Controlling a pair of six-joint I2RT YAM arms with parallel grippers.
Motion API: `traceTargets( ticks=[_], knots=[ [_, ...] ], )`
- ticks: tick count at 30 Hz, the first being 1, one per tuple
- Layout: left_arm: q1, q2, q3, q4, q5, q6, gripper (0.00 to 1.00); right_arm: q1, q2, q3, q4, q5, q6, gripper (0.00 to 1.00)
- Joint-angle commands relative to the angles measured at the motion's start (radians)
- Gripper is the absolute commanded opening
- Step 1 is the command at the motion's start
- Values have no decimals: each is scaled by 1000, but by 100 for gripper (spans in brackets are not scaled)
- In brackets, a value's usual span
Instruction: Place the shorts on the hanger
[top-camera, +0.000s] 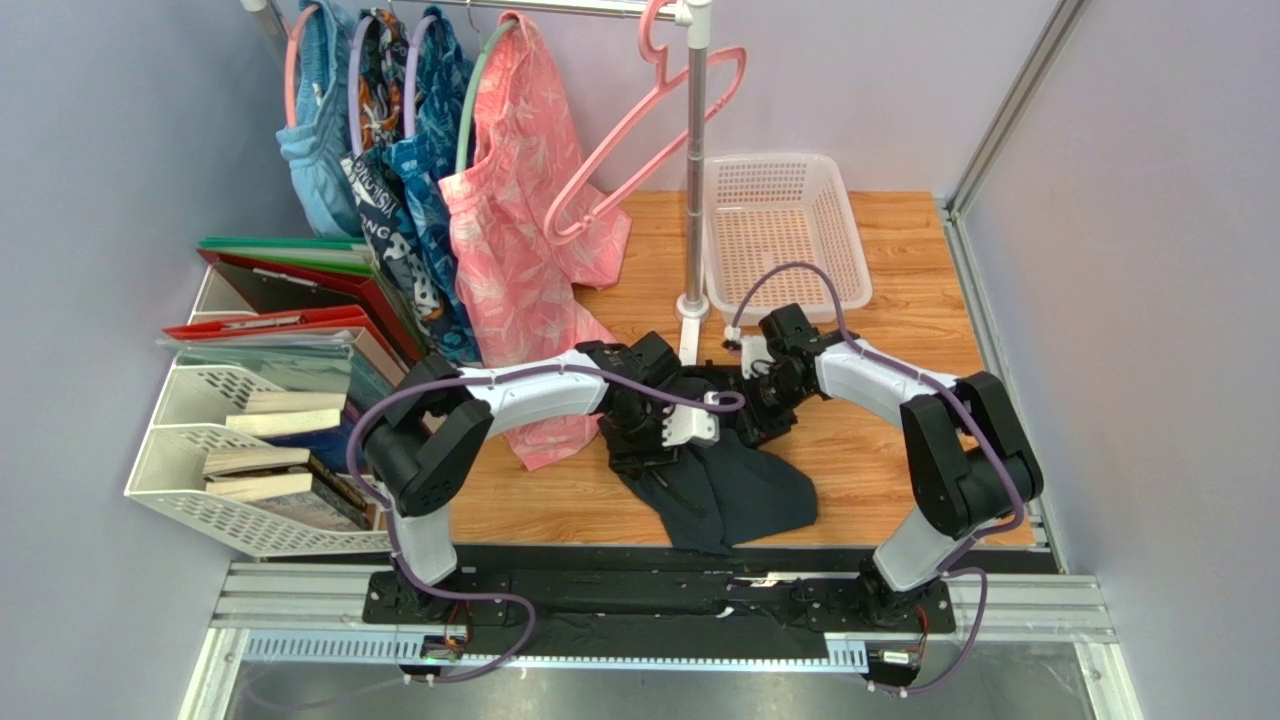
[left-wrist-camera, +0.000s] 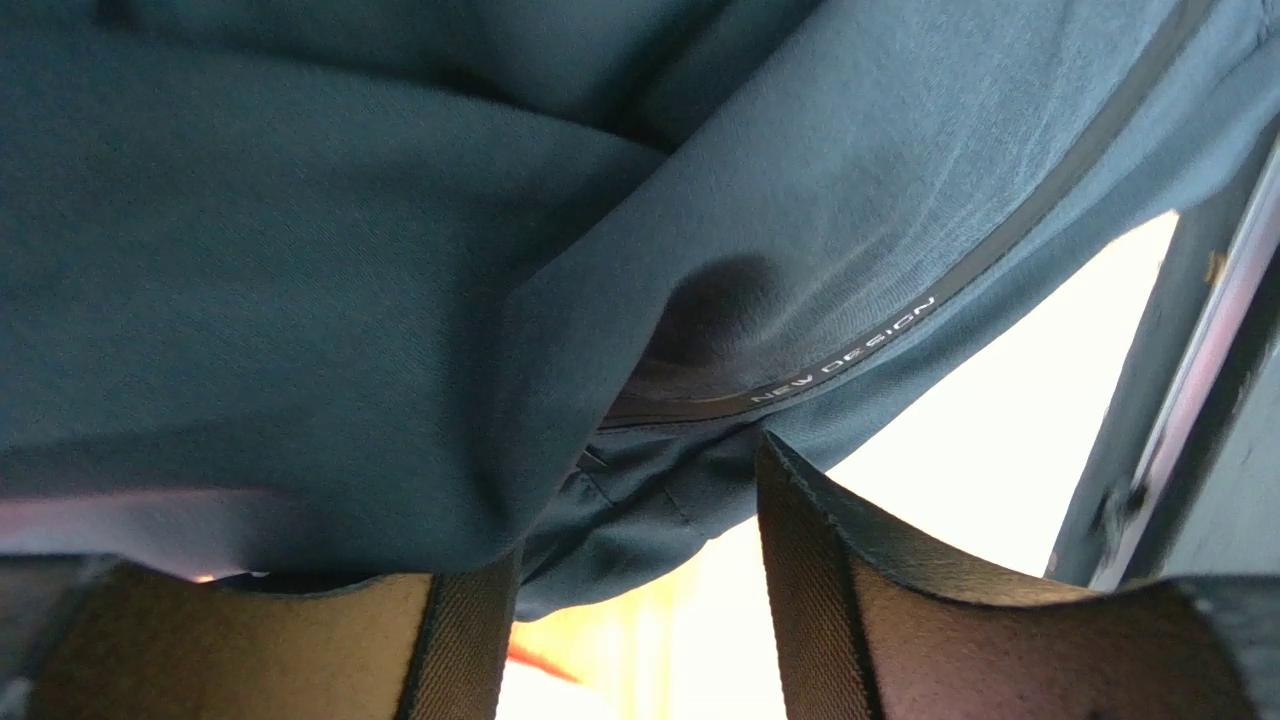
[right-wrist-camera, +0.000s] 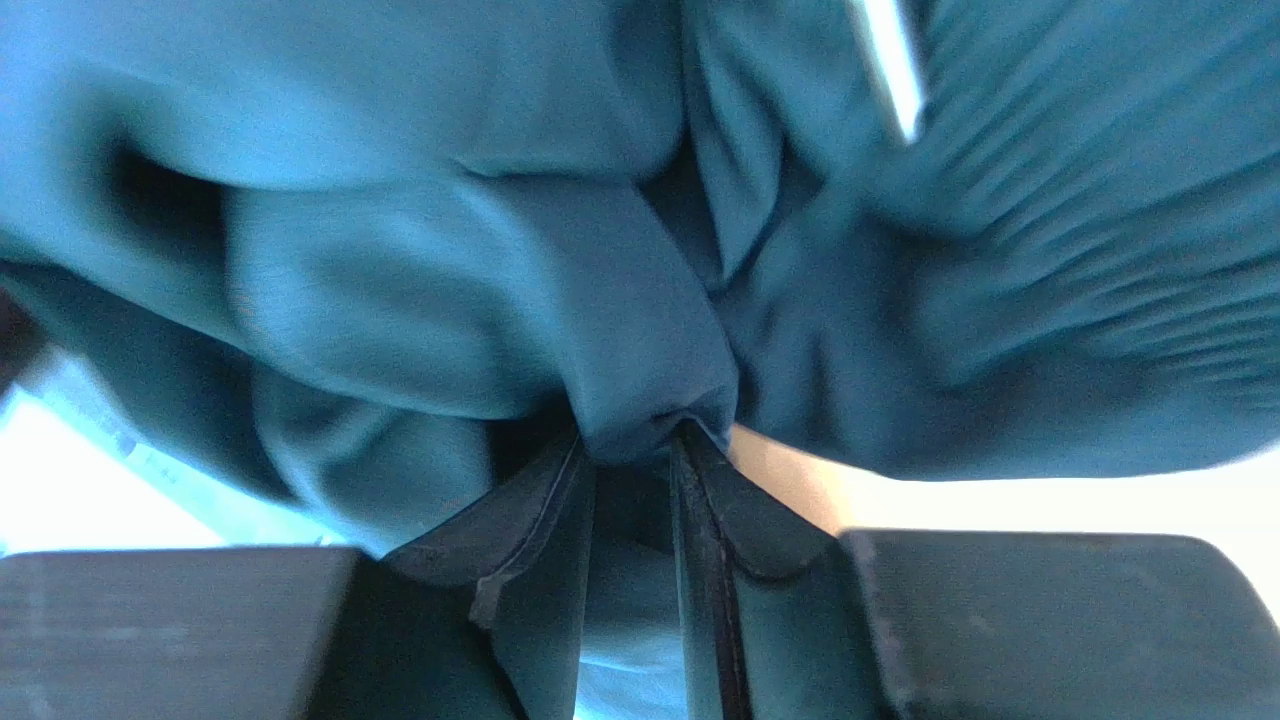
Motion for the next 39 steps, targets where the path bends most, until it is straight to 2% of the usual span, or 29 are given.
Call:
traceTargets(
  ticks=[1,5,9,10,11,12,15,16,22,27,33,39],
  knots=[
    [-3,-80,-109,-133,-15,151,60,29,-7,-50,-55,-171,44,29],
    [11,-239,-173,-166,76,154,61,78,-73,-48,-108,-302,41,29],
    [113,-385,-205,-157,188,91,65,35,-180,-16,-153,-270,34,41],
    [143,-413,-219,-140,223,41,66,-4,-233,-13,-153,-247,28,46],
    [169,-471,-230,-120,231,11,68,-24,-255,-5,-153,-230,16,60],
    [195,-499,-244,-67,240,-15,68,-43,-275,1,-153,-204,-1,66],
    [281,-572,-293,65,180,-121,70,-101,-298,36,-106,-43,-55,76],
    [305,-577,-310,96,150,-156,70,-130,-274,50,-89,24,-49,76],
    [310,-484,-318,202,96,-179,71,-169,-105,93,-23,120,33,73],
    [304,-350,-291,224,58,-178,71,-172,-21,99,54,135,57,74],
    [257,-228,-232,192,-34,-185,73,-172,73,127,96,76,88,78],
    [255,-191,-209,169,-33,-188,69,-175,68,116,100,-14,97,61]
  ],
)
